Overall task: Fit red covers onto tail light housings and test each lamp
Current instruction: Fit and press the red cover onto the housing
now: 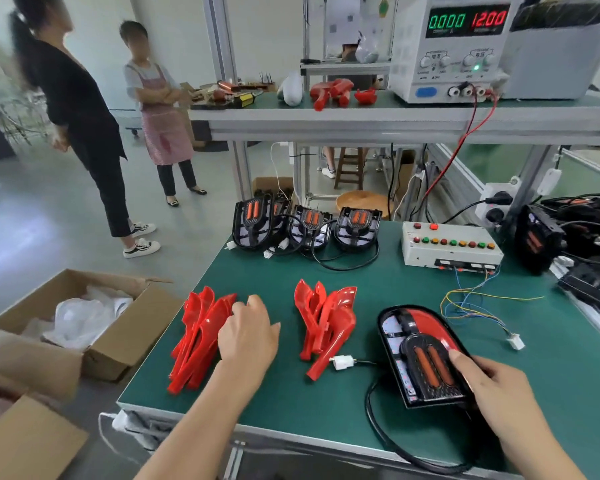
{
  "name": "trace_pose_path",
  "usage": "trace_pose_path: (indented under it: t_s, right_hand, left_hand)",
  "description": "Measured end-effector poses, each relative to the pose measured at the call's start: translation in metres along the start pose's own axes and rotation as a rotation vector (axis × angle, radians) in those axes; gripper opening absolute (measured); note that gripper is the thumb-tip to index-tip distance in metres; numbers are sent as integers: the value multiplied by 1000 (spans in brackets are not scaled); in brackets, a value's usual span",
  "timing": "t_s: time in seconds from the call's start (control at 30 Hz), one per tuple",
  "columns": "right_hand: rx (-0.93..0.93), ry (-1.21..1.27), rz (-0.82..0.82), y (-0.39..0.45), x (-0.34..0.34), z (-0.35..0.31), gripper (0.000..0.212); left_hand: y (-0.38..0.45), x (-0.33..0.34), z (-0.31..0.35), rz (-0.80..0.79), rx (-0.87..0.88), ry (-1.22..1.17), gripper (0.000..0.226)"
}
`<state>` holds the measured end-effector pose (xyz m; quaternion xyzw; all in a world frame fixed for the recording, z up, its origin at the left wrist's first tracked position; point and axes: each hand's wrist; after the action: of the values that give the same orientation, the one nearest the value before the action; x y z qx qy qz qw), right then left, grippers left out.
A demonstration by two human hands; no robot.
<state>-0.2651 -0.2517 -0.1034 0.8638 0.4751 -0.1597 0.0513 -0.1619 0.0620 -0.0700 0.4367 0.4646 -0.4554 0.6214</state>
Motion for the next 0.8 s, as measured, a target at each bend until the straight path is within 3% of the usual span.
trace_pose_path:
  t_s: [0.13, 0.3, 0.43, 0.63, 0.7, 0.8]
  right_hand:
    - [-18, -83, 1, 1, 2, 0, 31]
    - [-66, -236, 46, 1, 5, -7, 37]
    - [-69, -166, 75, 0, 10, -4, 30]
    - [-16, 35, 161, -11, 24, 1, 48]
    - [-30, 74, 171, -15, 29, 3, 43]
    - [-84, 66, 202, -17, 32, 3, 24]
  left_hand:
    - [9, 5, 0, -67, 0, -6, 36]
    - [9, -6, 2, 54, -19, -120, 11]
    - [-8, -16, 21, 185, 28, -497, 20]
    - [-48, -5, 92, -186, 26, -1210, 27]
    - [-59, 3, 113, -250, 50, -1299, 33]
    - [-68, 7, 129, -219, 50, -1220, 21]
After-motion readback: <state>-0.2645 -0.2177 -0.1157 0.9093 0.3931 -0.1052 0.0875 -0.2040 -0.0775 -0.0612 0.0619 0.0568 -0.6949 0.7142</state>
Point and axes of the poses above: each hand's wrist, its own y-axis towards the middle knuckle, its own x-axis out of the palm, z = x × y, and after that the axes turned 6 degrees about z, right-handed
